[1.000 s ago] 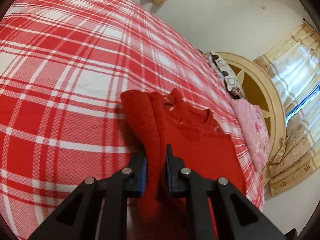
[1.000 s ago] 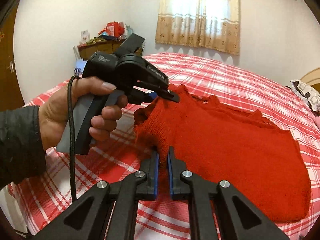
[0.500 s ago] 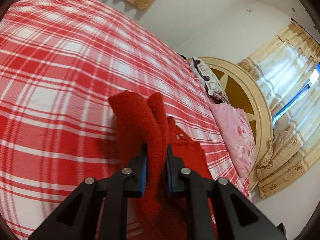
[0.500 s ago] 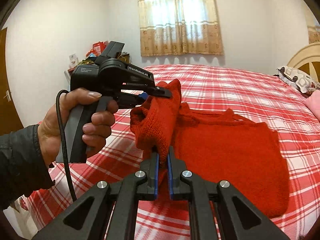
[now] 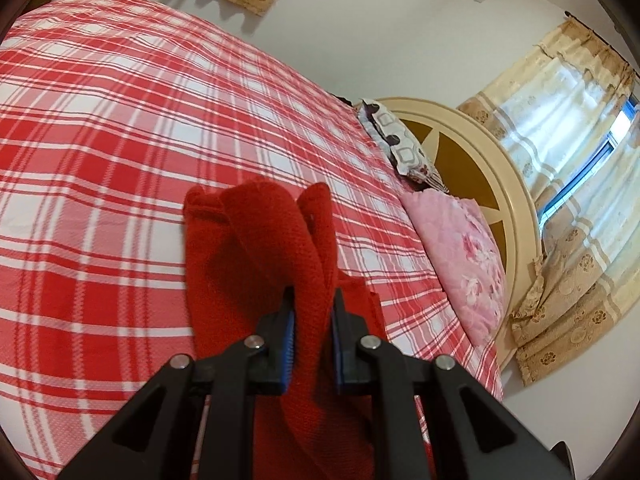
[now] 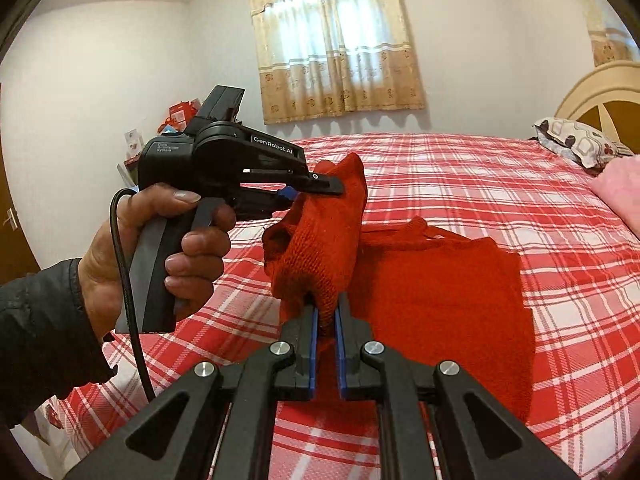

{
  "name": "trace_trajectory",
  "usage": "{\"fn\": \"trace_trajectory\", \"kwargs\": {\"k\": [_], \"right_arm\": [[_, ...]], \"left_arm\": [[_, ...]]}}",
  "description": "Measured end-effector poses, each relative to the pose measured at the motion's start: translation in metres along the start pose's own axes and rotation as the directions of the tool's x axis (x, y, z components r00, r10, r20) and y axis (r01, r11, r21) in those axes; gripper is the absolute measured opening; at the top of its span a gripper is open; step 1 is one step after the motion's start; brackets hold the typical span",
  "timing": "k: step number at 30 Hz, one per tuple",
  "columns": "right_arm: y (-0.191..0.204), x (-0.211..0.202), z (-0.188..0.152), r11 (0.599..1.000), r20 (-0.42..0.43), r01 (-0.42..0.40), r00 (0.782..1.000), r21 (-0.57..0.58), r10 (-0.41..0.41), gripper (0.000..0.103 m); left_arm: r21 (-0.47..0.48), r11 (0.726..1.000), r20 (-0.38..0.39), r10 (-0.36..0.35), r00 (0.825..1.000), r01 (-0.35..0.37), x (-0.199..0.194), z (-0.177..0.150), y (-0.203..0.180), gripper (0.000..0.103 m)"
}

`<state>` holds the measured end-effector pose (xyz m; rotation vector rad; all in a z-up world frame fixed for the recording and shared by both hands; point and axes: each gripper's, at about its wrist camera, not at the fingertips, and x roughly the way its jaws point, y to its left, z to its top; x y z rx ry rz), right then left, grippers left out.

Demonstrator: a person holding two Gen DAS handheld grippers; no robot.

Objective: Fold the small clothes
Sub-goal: 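Lift the gripped edge with both grippers and fold it across the sweater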

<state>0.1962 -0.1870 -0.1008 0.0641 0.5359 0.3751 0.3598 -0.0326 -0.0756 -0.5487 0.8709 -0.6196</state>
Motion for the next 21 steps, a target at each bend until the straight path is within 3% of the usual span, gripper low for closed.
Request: {"fn": "trace_trajectory", "kwargs": {"k": [21], "right_arm": [[-0.037, -0.027, -0.013, 0.996, -0.048, 0.006, 0.999, 0.093, -0.001, 0.006]], "left_arm": [[0.060, 0.998, -0.076, -0.016, 0.997, 0.020, 0.043, -0.009, -0.039, 0.015]]}}
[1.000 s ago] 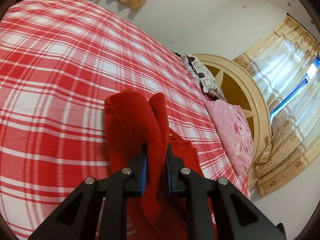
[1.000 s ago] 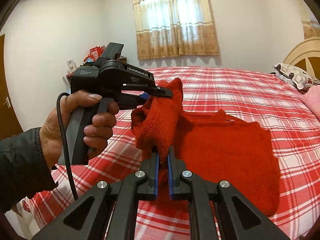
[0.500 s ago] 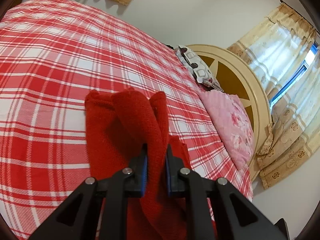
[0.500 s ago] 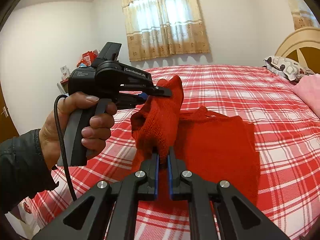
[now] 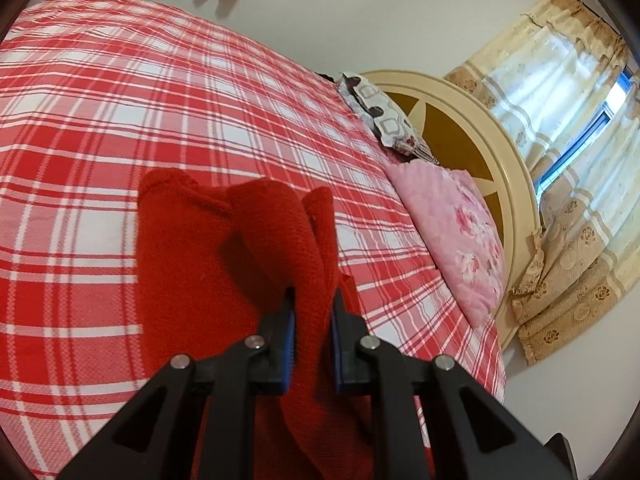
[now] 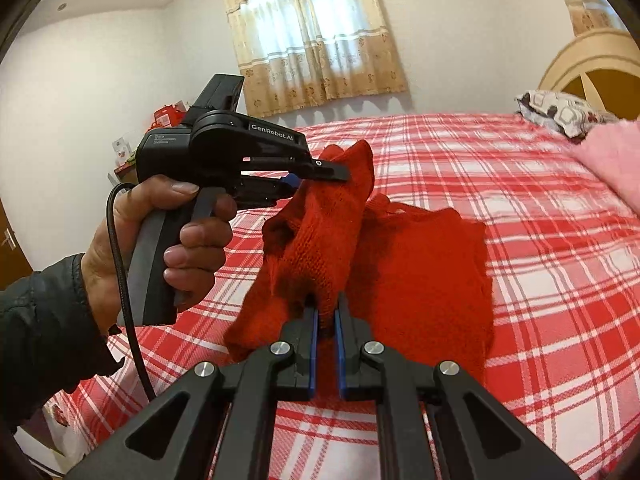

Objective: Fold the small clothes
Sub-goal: 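Lift the gripped edge with both grippers and fold it across the sweater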

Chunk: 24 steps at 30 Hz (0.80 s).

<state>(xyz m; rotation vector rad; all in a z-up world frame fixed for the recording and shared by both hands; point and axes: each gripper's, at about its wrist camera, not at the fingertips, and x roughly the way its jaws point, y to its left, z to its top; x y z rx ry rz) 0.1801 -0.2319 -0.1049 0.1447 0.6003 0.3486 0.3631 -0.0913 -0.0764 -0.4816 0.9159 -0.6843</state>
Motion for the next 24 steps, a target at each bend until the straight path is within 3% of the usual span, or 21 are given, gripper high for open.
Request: {"fn": "trace_trajectory", "kwargs": {"k": [9, 19, 24], "right_arm": [[-0.032, 0.001, -0.010, 0.995, -0.046, -0.010, 0.999, 0.104, 0.015, 0.006], [-0.067, 0.004, -0.020, 0.970, -0.066, -0.001, 0.998, 0.244, 0.017, 0.006], [-0.083, 0.005, -0.030, 0.950, -0.094, 0.014, 0.995, 0.313, 0.017, 0.006]], "left_arm": [[0.041, 0.999, -0.048, 0.015, 0.999, -0.013, 0.024, -0.003, -0.015, 0.015], [0.110, 0.992, -0.104, 0.081, 0.991, -0.069, 0.056, -0.008, -0.028, 0.015], [0.147, 0.986, -0.107, 0.091, 0.990, -0.075, 0.061, -0.013, -0.041, 0.022]]}}
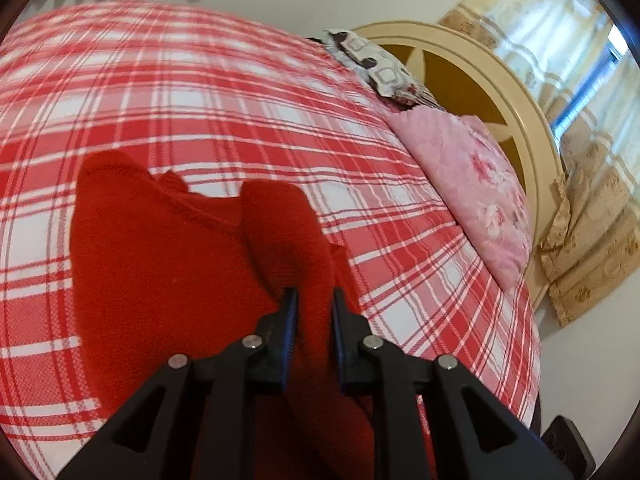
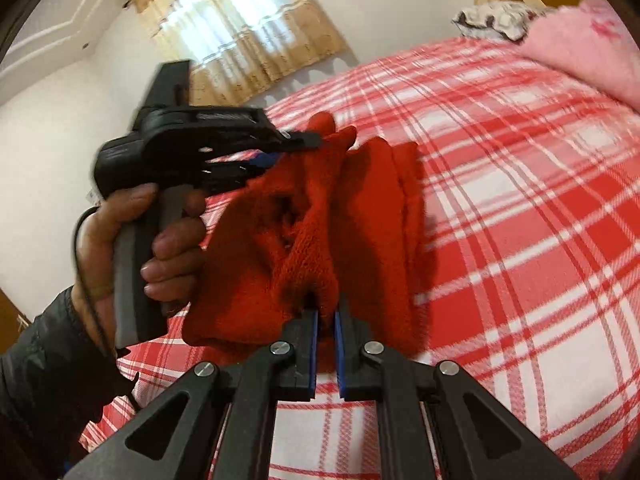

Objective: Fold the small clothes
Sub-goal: 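Lift the gripped edge with both grippers and fold it across the sweater, then lower the fold onto the sweater and open both grippers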

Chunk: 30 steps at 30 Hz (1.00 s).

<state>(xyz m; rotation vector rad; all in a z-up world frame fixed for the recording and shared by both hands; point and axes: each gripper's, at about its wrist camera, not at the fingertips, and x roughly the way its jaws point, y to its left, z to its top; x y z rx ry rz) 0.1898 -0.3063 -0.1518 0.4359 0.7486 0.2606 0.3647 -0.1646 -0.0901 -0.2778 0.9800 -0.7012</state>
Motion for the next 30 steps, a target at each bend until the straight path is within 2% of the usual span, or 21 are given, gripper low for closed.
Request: {"fn": "trace_trajectory", "kwargs": {"k": [2, 4, 6, 10, 12, 13, 15, 16, 17, 20, 22, 24, 26, 28, 29, 30], "right_arm": [[-0.009, 0.001, -0.002, 0.999, -0.016, -0.008, 1.000, 0.043, 0.008, 0.006], [-0.018, 0.002, -0.003, 0.996, -0.024, -0.021, 0.999, 0.086, 0.023, 0.006], [-0.023, 0.001, -0.003, 0.993, -0.023, -0.031, 0.999, 0.111, 0.034, 0.006], [-0.030, 0.001, -0.004, 0.988, -0.011, -0.043, 0.999, 0.150, 0.045, 0.007], [-0.031, 0.000, -0.003, 0.986, -0.006, -0.062, 0.998, 0.155, 0.064, 0.008], [-0.030, -0.001, -0.003, 0.986, -0.002, -0.070, 0.997, 0.154, 0.071, 0.011], [-0.031, -0.009, -0.003, 0.986, 0.027, -0.048, 0.999, 0.160, 0.044, 0.028], [-0.032, -0.013, -0.002, 0.986, 0.047, -0.044, 0.998, 0.163, 0.037, 0.046], [-0.032, -0.022, -0.001, 0.986, 0.081, -0.027, 0.997, 0.162, 0.014, 0.053], [-0.023, -0.034, 0.015, 0.993, 0.141, 0.053, 0.988, 0.106, -0.067, 0.053], [-0.017, -0.034, 0.030, 0.995, 0.149, 0.059, 0.986, 0.080, -0.071, 0.053], [-0.008, -0.020, 0.053, 0.998, 0.109, 0.037, 0.993, 0.048, -0.043, 0.053], [0.000, 0.005, 0.072, 0.999, 0.034, 0.034, 0.999, 0.012, -0.035, 0.053], [0.002, 0.031, 0.086, 0.998, -0.020, 0.055, 0.998, -0.001, -0.055, 0.053], [0.000, 0.050, 0.092, 0.997, -0.068, 0.074, 0.995, -0.012, -0.075, 0.041], [-0.004, 0.063, 0.094, 0.997, -0.092, 0.082, 0.992, -0.009, -0.083, 0.024]], "left_arm": [[0.042, 0.999, 0.016, 0.011, 1.000, -0.012, -0.005, -0.003, -0.008, 0.027], [0.073, 0.997, 0.026, 0.018, 1.000, -0.020, -0.012, -0.007, -0.012, 0.036], [0.092, 0.995, 0.054, 0.033, 0.998, -0.037, -0.026, -0.016, -0.010, 0.055], [0.110, 0.986, 0.132, 0.113, 0.985, -0.128, -0.051, -0.037, 0.008, 0.060], [0.134, 0.971, 0.165, 0.174, 0.971, -0.196, -0.061, -0.054, 0.017, 0.060], [0.140, 0.966, 0.171, 0.192, 0.966, -0.217, -0.064, -0.060, 0.021, 0.062], [0.129, 0.961, 0.182, 0.221, 0.958, -0.246, -0.066, -0.074, 0.032, 0.075], [0.121, 0.961, 0.179, 0.226, 0.958, -0.250, -0.065, -0.078, 0.035, 0.076], [0.118, 0.960, 0.166, 0.235, 0.958, -0.255, -0.062, -0.081, 0.039, 0.076], [0.129, 0.953, 0.168, 0.252, 0.953, -0.274, -0.055, -0.088, 0.041, 0.077], [0.126, 0.958, 0.184, 0.231, 0.955, -0.256, -0.054, -0.089, 0.042, 0.079], [0.117, 0.968, 0.189, 0.196, 0.962, -0.221, -0.054, -0.090, 0.046, 0.080], [0.116, 0.974, 0.193, 0.172, 0.966, -0.197, -0.057, -0.093, 0.047, 0.080], [0.119, 0.974, 0.204, 0.164, 0.965, -0.191, -0.058, -0.096, 0.046, 0.088], [0.123, 0.973, 0.208, 0.166, 0.964, -0.194, -0.058, -0.097, 0.046, 0.093], [0.127, 0.973, 0.210, 0.164, 0.964, -0.194, -0.058, -0.098, 0.044, 0.094]]}}
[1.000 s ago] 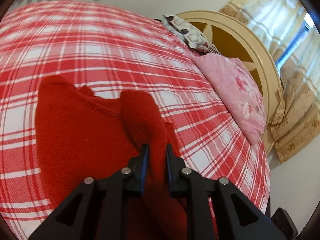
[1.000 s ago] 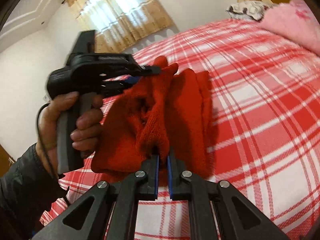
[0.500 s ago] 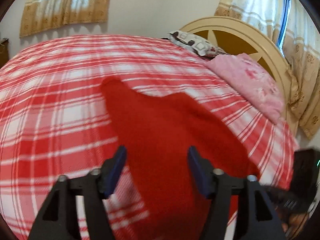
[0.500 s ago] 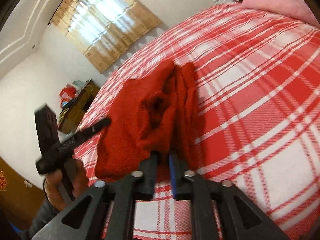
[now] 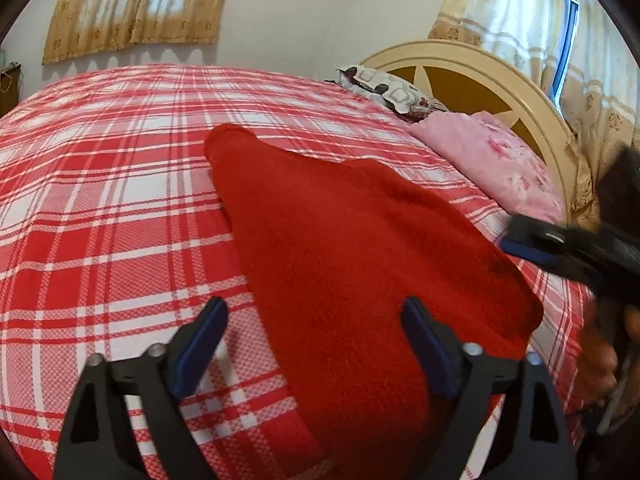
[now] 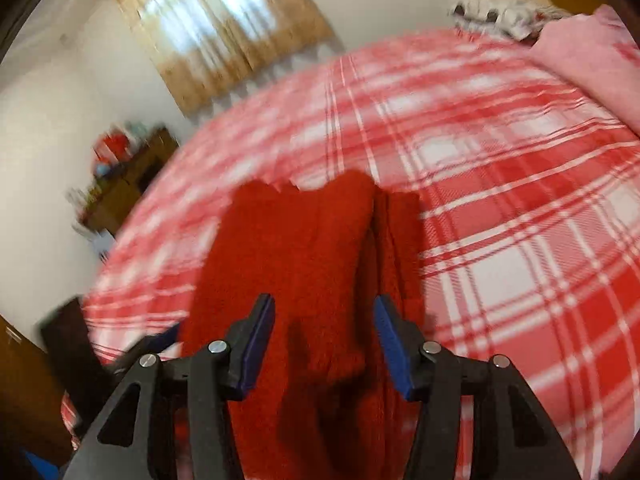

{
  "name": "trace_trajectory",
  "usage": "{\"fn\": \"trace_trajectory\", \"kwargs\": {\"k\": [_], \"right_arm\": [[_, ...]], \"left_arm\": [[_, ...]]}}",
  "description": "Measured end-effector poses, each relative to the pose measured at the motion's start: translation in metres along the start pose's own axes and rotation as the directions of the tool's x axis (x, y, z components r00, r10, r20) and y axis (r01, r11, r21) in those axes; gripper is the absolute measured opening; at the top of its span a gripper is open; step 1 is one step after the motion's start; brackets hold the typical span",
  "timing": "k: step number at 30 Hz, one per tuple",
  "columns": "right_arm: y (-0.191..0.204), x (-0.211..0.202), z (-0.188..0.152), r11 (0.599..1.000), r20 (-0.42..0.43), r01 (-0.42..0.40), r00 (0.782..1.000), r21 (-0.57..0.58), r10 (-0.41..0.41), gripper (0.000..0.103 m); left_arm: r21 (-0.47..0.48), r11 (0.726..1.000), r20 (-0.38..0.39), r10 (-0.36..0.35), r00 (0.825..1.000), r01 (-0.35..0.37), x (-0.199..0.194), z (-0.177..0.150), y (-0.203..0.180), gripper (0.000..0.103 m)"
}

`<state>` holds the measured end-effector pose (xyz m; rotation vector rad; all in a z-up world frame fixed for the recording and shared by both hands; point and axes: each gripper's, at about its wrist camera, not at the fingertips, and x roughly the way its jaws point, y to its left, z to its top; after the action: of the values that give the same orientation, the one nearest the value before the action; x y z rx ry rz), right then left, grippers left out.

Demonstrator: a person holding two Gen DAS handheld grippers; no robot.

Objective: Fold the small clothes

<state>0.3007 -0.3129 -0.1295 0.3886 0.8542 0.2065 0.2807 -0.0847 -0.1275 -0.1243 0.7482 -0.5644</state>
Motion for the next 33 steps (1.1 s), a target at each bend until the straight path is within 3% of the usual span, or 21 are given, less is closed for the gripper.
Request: {"fn": "trace_trajectory", "kwargs": {"k": [1, 5, 9, 15, 17, 19, 24, 25, 26, 28, 33], "right_arm": [[-0.003, 0.008, 0.001, 1.000, -0.016, -0.014, 1.000, 0.013, 0.014, 0.013], [-0.015, -0.004, -0.008, 0.999, 0.034, -0.003, 0.999, 0.052, 0.001, 0.008], [-0.025, -0.018, -0.022, 0.998, 0.062, 0.049, 0.997, 0.045, -0.052, 0.007], [-0.028, -0.009, -0.014, 0.998, 0.045, 0.022, 0.999, 0.060, -0.025, 0.009], [-0.026, -0.007, -0.006, 0.998, 0.039, 0.013, 0.999, 0.066, -0.016, 0.020], [-0.026, -0.003, 0.006, 0.997, 0.031, 0.010, 0.999, 0.074, -0.012, 0.054], [-0.030, 0.022, 0.041, 0.997, -0.006, -0.006, 1.000, 0.071, 0.006, 0.054], [-0.031, 0.031, 0.045, 0.997, -0.029, -0.024, 0.999, 0.076, 0.026, 0.044], [-0.033, 0.044, 0.049, 0.996, -0.078, -0.039, 0.996, 0.081, 0.045, 0.007], [-0.033, 0.049, 0.050, 0.997, -0.085, -0.011, 0.996, 0.078, 0.018, 0.007], [-0.041, 0.025, 0.036, 0.995, 0.000, 0.066, 0.998, 0.077, -0.066, 0.007]], "left_arm": [[0.001, 1.000, 0.003, -0.003, 1.000, 0.003, 0.000, 0.000, 0.000, 0.094], [-0.045, 0.999, -0.005, -0.011, 1.000, 0.011, 0.001, -0.001, 0.008, 0.098], [-0.042, 0.999, -0.016, -0.024, 1.000, 0.023, 0.003, -0.003, 0.007, 0.103], [-0.004, 1.000, -0.061, -0.004, 0.998, 0.004, 0.011, -0.003, -0.002, 0.103], [-0.016, 1.000, -0.063, 0.000, 0.998, -0.001, 0.010, -0.004, 0.001, 0.103], [-0.020, 1.000, -0.067, -0.003, 0.998, 0.002, 0.011, -0.005, 0.002, 0.103], [-0.017, 1.000, -0.070, -0.006, 0.998, 0.005, 0.010, -0.006, 0.001, 0.103], [-0.019, 1.000, -0.071, -0.008, 0.997, 0.007, 0.011, -0.006, 0.002, 0.103], [-0.020, 1.000, -0.072, -0.008, 0.997, 0.007, 0.010, -0.006, 0.002, 0.103], [-0.011, 1.000, -0.069, 0.002, 0.998, -0.003, 0.010, -0.006, 0.000, 0.103], [-0.019, 1.000, -0.051, -0.010, 0.999, 0.009, 0.005, -0.008, 0.001, 0.103]]}}
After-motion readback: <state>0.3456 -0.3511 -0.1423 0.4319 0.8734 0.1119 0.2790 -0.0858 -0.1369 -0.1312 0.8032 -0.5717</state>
